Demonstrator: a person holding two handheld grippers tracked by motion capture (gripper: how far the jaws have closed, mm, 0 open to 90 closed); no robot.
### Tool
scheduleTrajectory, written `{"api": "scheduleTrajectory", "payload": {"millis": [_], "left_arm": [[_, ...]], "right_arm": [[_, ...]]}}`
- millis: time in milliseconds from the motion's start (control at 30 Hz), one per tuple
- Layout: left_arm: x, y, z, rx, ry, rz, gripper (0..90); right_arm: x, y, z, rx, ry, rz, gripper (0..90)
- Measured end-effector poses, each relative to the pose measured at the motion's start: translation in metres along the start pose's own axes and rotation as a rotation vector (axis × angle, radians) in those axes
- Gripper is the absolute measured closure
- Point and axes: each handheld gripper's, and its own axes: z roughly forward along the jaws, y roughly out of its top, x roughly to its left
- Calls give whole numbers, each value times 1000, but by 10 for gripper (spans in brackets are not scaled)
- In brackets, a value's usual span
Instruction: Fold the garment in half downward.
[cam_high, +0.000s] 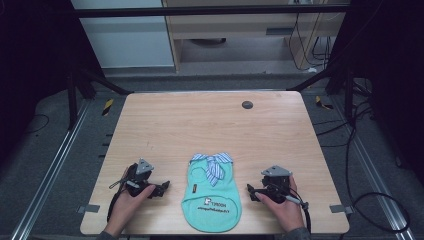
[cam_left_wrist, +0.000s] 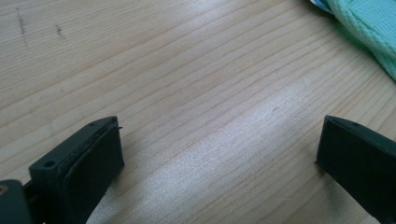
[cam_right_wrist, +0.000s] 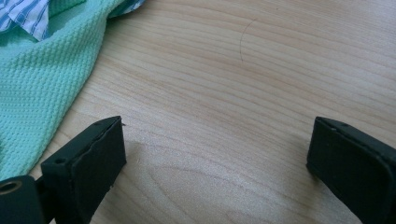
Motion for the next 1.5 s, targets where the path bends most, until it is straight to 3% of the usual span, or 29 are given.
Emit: {"api": "scheduleTrajectory", "payload": {"millis": [33, 67, 133, 200, 300, 333, 467, 600, 833, 1000, 1267, 1400, 1500], "left_arm": [[0, 2, -1, 8, -6, 6, 12], [-1, 6, -2, 28, -38, 36, 62], [-3, 12, -4, 44, -45, 67, 63], [-3, 18, -5, 63, -51, 83, 76], [-2, 42, -6, 111, -89, 76, 92], [-2, 42, -6, 111, -89, 76, 99], [2, 69, -5, 121, -71, 108, 110], [8, 79, -5, 115, -83, 91, 113], [10, 103, -2, 146, -55, 136, 145], [12, 117, 5, 163, -65, 138, 194], [4, 136, 17, 223, -115, 151, 333], [0, 144, 20, 218, -149, 127, 418], [-4, 148, 25, 221, -148, 118, 465]], "right_arm": [[0, 0, 0, 0, -1, -2, 45], [-1, 2, 0, 22, 12, -13, 55], [-4, 7, -2, 60, 33, -40, 102], [-5, 9, -3, 79, 38, -48, 147], [-8, 28, -8, 179, 43, -89, 226], [-8, 28, -8, 179, 43, -89, 226], [-12, 54, -11, 219, 40, -140, 290], [-13, 67, -9, 235, 45, -154, 322], [-18, 91, -3, 287, 14, -205, 391], [-18, 111, 1, 303, -2, -247, 436], [-12, 137, 15, 374, 46, -229, 550], [-5, 145, 22, 364, 72, -199, 592], [2, 148, 28, 340, 94, -173, 628]]}}
